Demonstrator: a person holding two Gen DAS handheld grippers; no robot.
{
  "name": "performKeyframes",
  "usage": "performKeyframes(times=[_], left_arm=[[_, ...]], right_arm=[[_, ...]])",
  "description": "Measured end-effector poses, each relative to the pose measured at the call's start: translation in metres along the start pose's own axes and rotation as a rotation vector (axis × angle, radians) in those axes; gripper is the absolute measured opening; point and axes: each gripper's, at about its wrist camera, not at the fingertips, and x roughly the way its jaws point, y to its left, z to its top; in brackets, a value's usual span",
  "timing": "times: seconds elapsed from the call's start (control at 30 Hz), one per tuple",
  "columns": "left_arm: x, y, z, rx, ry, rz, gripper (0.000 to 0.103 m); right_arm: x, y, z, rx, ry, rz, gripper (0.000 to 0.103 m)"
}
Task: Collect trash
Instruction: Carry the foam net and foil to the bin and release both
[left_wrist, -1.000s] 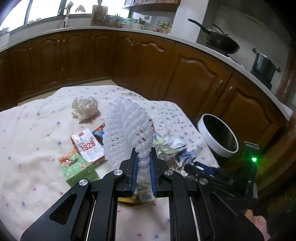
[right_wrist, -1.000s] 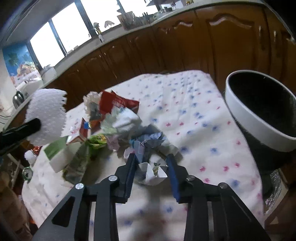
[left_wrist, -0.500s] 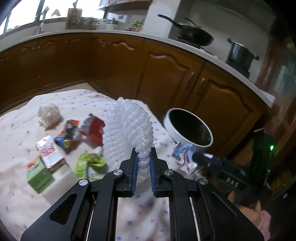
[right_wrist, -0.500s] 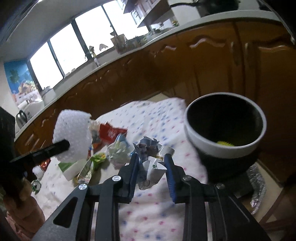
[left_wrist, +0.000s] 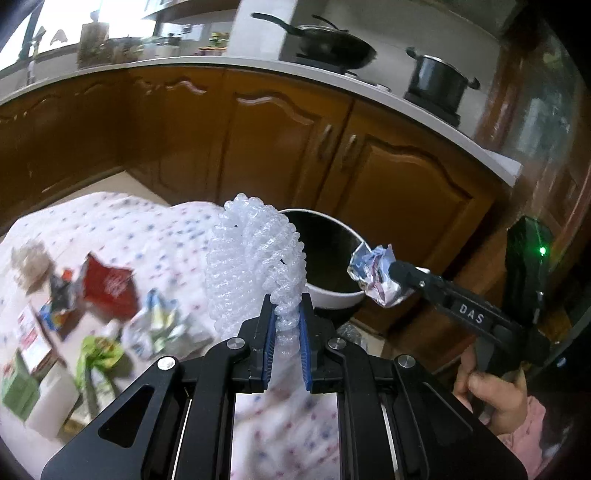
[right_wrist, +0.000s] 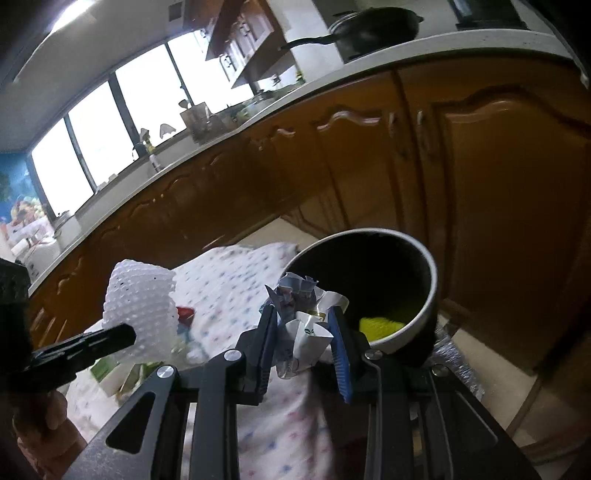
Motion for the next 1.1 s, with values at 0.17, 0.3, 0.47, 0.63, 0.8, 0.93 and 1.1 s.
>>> performKeyframes(times=[0.17, 0.3, 0.47, 0.63, 0.8, 0.93, 1.1], left_arm=[[0.029, -0.018, 0.020, 0.038, 0.022, -0.034, 0.010], [0.060, -0.026, 0.038, 0.052, 0.062, -0.053, 0.010], [0.092, -0.030, 0.049, 0.055, 0.104, -0.057, 0.010], [0.117, -0.032, 0.054, 0.056, 0.146, -0.071, 0.010], [0.139, -0.037, 0.058, 0.060, 0.178, -0.061, 0.011], [0.158, -0.040, 0.057, 0.071, 0.217, -0.064, 0.013], [0.167, -0.037, 0.054, 0.059, 0.233, -0.053, 0.043]], right_arm=[[0.012, -0.014, 0.014, 0.012, -0.001, -0.022, 0.029], [0.024, -0.026, 0.023, 0.021, 0.010, -0.040, 0.029], [0.033, -0.043, 0.032, 0.029, 0.026, -0.050, 0.029], [0.044, -0.051, 0.036, 0.038, 0.045, -0.053, 0.029], [0.059, -0.060, 0.039, 0.046, 0.069, -0.056, 0.030], [0.069, -0.067, 0.041, 0.059, 0.089, -0.054, 0.036], [0.077, -0.078, 0.042, 0.094, 0.107, -0.046, 0.051]])
